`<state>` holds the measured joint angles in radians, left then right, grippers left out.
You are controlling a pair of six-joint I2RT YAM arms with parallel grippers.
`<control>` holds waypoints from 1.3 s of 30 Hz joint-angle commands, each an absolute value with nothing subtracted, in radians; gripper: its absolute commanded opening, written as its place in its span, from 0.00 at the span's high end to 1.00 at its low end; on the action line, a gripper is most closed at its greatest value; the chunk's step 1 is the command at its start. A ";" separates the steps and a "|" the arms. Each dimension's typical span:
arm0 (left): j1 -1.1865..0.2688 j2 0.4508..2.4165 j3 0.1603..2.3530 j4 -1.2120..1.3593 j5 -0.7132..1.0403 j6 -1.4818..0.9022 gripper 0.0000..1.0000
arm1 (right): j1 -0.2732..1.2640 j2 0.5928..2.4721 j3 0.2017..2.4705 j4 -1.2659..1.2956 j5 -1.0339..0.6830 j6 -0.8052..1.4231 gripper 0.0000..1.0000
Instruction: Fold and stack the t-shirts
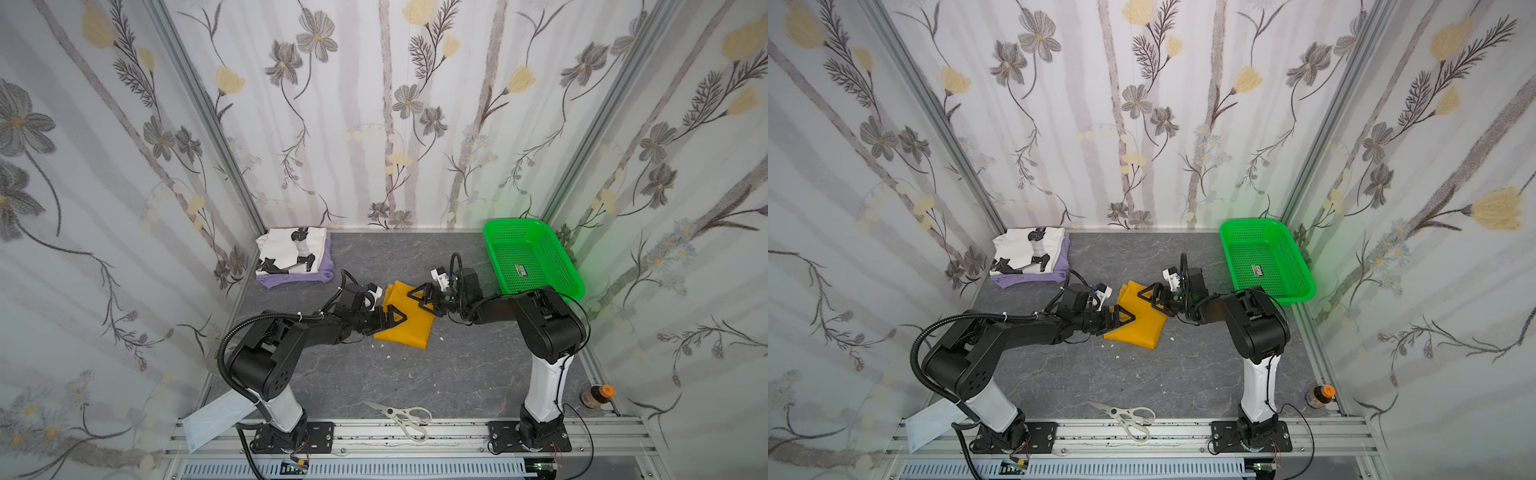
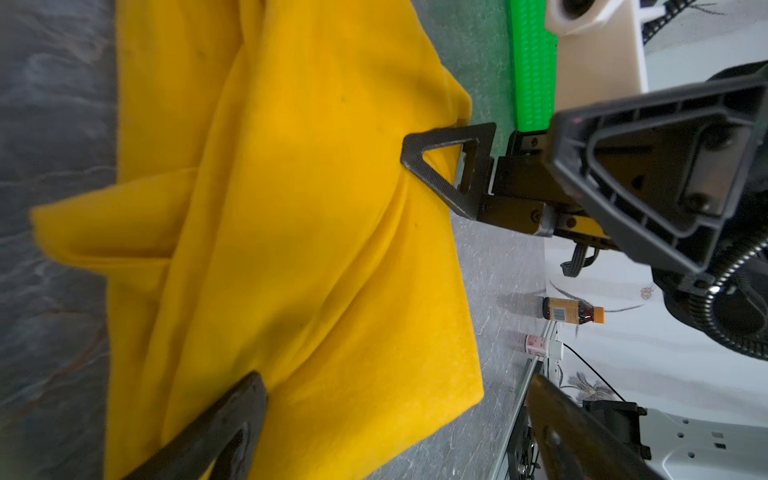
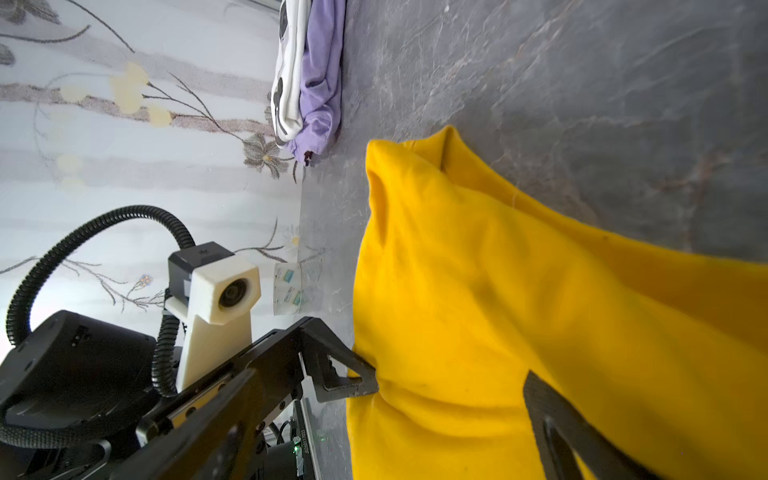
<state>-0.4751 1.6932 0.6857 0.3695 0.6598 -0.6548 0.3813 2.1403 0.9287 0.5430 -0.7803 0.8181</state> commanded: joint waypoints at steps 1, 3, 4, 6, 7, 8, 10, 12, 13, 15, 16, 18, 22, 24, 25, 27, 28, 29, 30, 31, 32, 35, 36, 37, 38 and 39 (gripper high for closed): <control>-0.469 1.684 0.666 0.301 0.634 -0.675 0.00 | 0.355 2.153 0.959 0.437 -0.636 0.738 0.00; -0.469 1.650 0.680 0.268 0.641 -0.667 0.00 | 0.346 2.130 0.971 0.420 -0.651 0.709 0.00; -0.469 1.634 0.691 0.246 0.640 -0.660 0.00 | 0.346 2.115 0.976 0.409 -0.652 0.693 0.00; -0.469 1.590 0.715 0.200 0.639 -0.643 0.00 | 0.346 2.067 0.982 0.375 -0.678 0.656 0.00; -0.469 1.572 0.726 0.180 0.638 -0.636 0.00 | 0.348 2.047 0.982 0.363 -0.698 0.644 0.00; -0.469 1.553 0.739 0.160 0.634 -0.630 0.00 | 0.353 2.024 0.978 0.343 -0.715 0.631 0.00; -0.468 1.525 0.763 0.140 0.629 -0.620 0.00 | 0.382 1.972 0.958 0.325 -0.737 0.610 0.00; -0.454 1.511 0.782 0.146 0.632 -0.637 0.00 | 0.431 1.930 0.926 0.318 -0.750 0.602 0.00; -0.444 1.509 0.788 0.161 0.640 -0.654 0.00 | 0.454 1.919 0.908 0.326 -0.752 0.612 0.00; -0.419 1.509 0.802 0.181 0.637 -0.684 0.00 | 0.511 1.908 0.854 0.396 -0.765 0.659 0.00; -0.409 1.509 0.805 0.189 0.634 -0.693 0.00 | 0.535 1.909 0.829 0.439 -0.770 0.692 0.00; -0.388 1.496 0.806 0.192 0.621 -0.706 0.00 | 0.586 1.922 0.774 0.530 -0.764 0.757 0.00; -0.355 1.458 0.797 0.159 0.608 -0.698 0.00 | 0.625 1.996 0.640 0.749 -0.776 0.878 0.00; -0.344 1.465 0.796 0.148 0.624 -0.686 0.00 | 0.623 2.050 0.599 0.861 -0.805 0.935 0.00; -0.341 1.475 0.795 0.150 0.635 -0.682 0.00 | 0.623 2.056 0.586 0.899 -0.816 0.957 0.00; -0.340 1.518 0.802 0.141 0.660 -0.657 0.00 | 0.623 2.017 0.551 0.960 -0.820 0.993 0.00; -0.339 1.552 0.814 0.127 0.672 -0.641 0.00 | 0.623 1.981 0.542 0.950 -0.813 0.989 0.00; -0.339 1.578 0.827 0.113 0.678 -0.623 0.00 | 0.623 1.945 0.540 0.916 -0.803 0.973 0.00; -0.339 1.605 0.837 0.100 0.671 -0.605 0.00 | 0.623 1.904 0.544 0.848 -0.778 0.941 0.00; -0.340 1.625 0.842 0.102 0.659 -0.593 0.00 | 0.622 1.862 0.550 0.773 -0.752 0.907 0.00; -0.339 1.643 0.850 0.107 0.655 -0.583 0.00 | 0.621 1.832 0.555 0.718 -0.735 0.885 0.00; -0.341 1.704 0.904 0.060 0.666 -0.546 0.00 | 0.609 1.767 0.564 0.599 -0.688 0.849 0.00; -0.342 1.716 0.912 0.047 0.667 -0.540 0.00 | 0.603 1.753 0.569 0.548 -0.669 0.833 0.00; -0.344 1.724 0.915 0.046 0.673 -0.537 0.00 | 0.596 1.733 0.578 0.492 -0.629 0.812 0.00; -0.347 1.729 0.916 0.044 0.680 -0.536 0.00 | 0.587 1.725 0.581 0.463 -0.607 0.802 0.00; -0.353 1.733 0.917 0.042 0.685 -0.533 0.00 | 0.573 1.715 0.576 0.436 -0.587 0.798 0.00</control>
